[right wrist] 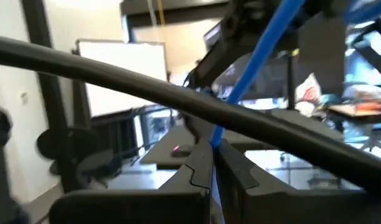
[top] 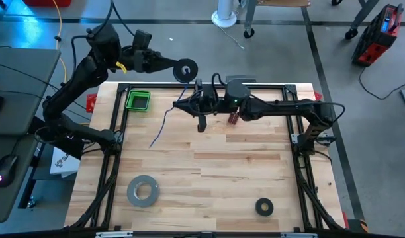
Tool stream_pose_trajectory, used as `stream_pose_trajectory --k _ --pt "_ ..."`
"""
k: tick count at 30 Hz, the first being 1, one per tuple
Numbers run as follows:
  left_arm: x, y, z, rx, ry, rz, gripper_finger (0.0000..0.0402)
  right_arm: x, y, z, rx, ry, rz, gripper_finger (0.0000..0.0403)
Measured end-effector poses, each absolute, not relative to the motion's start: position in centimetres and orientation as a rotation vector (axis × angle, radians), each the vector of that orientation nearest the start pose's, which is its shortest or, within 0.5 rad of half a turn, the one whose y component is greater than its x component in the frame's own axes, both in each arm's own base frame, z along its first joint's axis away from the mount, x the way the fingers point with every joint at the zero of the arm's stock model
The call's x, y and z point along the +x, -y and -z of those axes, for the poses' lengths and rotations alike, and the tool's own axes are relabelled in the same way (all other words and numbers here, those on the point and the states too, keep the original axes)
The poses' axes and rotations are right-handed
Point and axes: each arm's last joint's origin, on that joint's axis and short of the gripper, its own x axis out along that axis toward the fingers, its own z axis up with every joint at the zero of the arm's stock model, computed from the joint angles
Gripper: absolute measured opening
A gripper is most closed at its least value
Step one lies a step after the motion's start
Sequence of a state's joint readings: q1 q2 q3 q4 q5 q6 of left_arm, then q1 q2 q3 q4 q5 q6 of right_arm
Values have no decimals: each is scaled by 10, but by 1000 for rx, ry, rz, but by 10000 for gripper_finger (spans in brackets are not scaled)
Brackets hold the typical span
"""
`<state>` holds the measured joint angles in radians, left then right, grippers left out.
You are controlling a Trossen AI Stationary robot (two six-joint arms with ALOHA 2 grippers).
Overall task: Coil cords
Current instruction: Coil the blue wire onto the spool
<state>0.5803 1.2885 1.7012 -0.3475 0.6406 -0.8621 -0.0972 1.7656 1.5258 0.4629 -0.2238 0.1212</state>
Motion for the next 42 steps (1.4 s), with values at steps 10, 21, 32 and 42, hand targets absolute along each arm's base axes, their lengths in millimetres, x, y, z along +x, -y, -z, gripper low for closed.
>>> stream_pose_trajectory --k 10,21,32,42 --pt "176 -109 -519 -775 -4 13 0 386 42 -414 -20 89 -111 0" --pt "147 -101 -518 -792 -37 -55 0 361 54 -435 -68 107 -51 0" --pt "144 -99 -505 -755 -149 -99 0 329 66 -458 -117 119 41 0" --pt "142 -100 -494 -655 -230 -219 0 302 80 -471 -140 112 108 0"
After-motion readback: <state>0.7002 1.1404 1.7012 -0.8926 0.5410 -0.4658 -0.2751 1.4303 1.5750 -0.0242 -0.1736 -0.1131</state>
